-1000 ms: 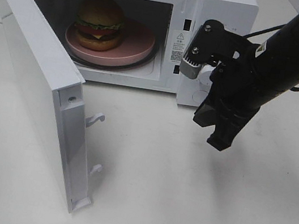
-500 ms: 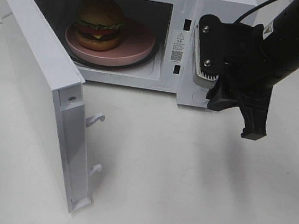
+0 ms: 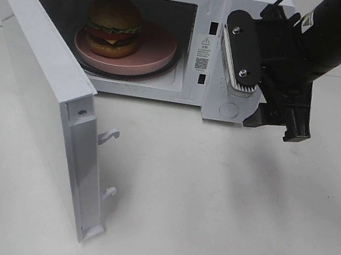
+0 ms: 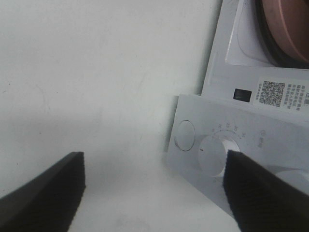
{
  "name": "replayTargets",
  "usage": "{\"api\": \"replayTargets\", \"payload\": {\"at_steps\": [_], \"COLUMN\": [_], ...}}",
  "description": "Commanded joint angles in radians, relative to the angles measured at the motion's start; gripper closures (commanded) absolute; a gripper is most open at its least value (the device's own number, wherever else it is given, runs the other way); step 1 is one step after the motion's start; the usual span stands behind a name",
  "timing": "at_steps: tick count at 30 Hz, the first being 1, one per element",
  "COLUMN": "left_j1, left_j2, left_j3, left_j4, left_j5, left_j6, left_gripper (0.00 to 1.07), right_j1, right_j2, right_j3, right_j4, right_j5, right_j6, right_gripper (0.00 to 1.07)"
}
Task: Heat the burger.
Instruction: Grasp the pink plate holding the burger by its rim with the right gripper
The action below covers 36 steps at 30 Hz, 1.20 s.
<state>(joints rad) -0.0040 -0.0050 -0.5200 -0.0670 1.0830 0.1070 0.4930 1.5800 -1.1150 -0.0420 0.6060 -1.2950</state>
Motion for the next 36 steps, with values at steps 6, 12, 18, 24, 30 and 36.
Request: {"api": "replayTargets", "payload": {"at_steps": [6,12,18,24,30,36], "left_j1": [0.004,0.004,0.004,0.004,0.004,0.004], "left_j2": [-0.019,-0.019,-0.019,-0.019,-0.019,-0.019], "left_j3": [0.003,0.003,0.003,0.003,0.003,0.003], "left_j4": [-0.005,-0.005,-0.005,-0.005,-0.005,-0.005], "left_j5": [-0.014,-0.014,-0.014,-0.014,-0.014,-0.014], "left_j6": [-0.003,-0.003,-0.003,-0.003,-0.003,-0.003], "left_gripper": [0.09,0.09,0.09,0.09,0.09,0.09], "right_j1": [0.037,0.079,0.128,0.160,0.162,0.162], "right_j2": [0.005,0.067,0.138,0.197,0.235,0.271], "right_j3": [-0.011,-0.065,-0.133,-0.177,-0.201,-0.220], "right_j4": [0.000,-0.003,-0.012,-0.061,-0.104,-0.122], "right_j5": [-0.051,-0.065,-0.068,-0.142,-0.203,-0.229], "right_j6": [0.043,0.097,0.176,0.170,0.164,0.164], "right_gripper": [0.21,0.21,0.21,0.21,0.21,0.22]}}
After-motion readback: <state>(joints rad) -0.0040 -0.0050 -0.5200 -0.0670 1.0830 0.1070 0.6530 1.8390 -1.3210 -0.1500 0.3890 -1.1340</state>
